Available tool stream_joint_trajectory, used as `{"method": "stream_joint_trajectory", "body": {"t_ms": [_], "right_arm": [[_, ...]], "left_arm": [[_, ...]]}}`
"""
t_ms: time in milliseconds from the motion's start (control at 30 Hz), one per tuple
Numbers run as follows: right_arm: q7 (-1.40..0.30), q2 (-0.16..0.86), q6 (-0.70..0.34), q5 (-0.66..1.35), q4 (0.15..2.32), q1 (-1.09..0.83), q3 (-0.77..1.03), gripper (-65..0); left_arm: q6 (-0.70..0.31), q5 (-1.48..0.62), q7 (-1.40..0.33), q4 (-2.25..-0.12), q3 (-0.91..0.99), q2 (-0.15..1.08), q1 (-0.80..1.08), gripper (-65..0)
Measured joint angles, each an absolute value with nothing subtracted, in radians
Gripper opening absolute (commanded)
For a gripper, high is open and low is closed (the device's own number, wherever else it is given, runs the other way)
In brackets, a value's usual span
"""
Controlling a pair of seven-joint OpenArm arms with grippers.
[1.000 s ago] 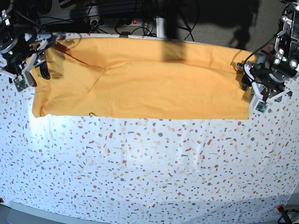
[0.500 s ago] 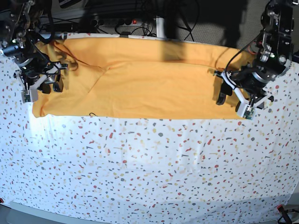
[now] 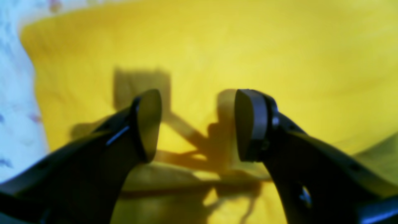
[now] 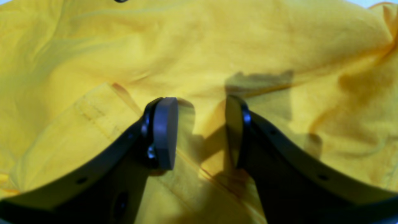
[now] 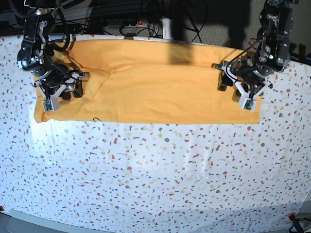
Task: Fold the T-shirt properly
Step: 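Open both grippers and press the folded shirt flat, then pull the folded shirt with both grippers toward the robot, straightening it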
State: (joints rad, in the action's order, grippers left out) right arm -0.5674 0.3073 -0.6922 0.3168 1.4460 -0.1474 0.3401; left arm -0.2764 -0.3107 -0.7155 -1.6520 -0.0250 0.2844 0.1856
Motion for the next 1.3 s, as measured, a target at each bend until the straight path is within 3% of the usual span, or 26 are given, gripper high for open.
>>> {"method": "stream_joint_trajectory", "body": {"t_ms": [167, 433, 633, 833, 1300], "right_arm": [[-0.518, 0.307, -0.693, 0.262, 1.441, -0.139, 0.339, -38.9], [-0.506, 0.298, -0.610, 0.146, 1.405, -0.019, 0.334, -38.9], [-0.472, 0.299, -0.605, 0.138, 1.155, 0.157, 0.338, -38.9], [-0.450, 0.301, -0.605, 0.133, 0.986, 0.302, 0.338, -38.9], [-0.522, 0.310, -0.609, 0.167, 1.040, 0.368, 0.337, -38.9]], "left_arm": [[-0.289, -0.331, -0.644, -1.537, -0.024, 0.283, 0.128, -28.3], [-0.311, -0.334, -0.599, -1.325, -0.023, 0.282, -0.044, -28.3], [-0.316, -0.342, -0.571, -1.198, -0.020, 0.282, -0.135, -28.3], [-0.305, -0.333, -0.580, -1.188, -0.019, 0.265, -0.152, -28.3], [-0.281, -0.299, -0.751, -1.274, -0.022, 0.258, -0.208, -28.3]]}}
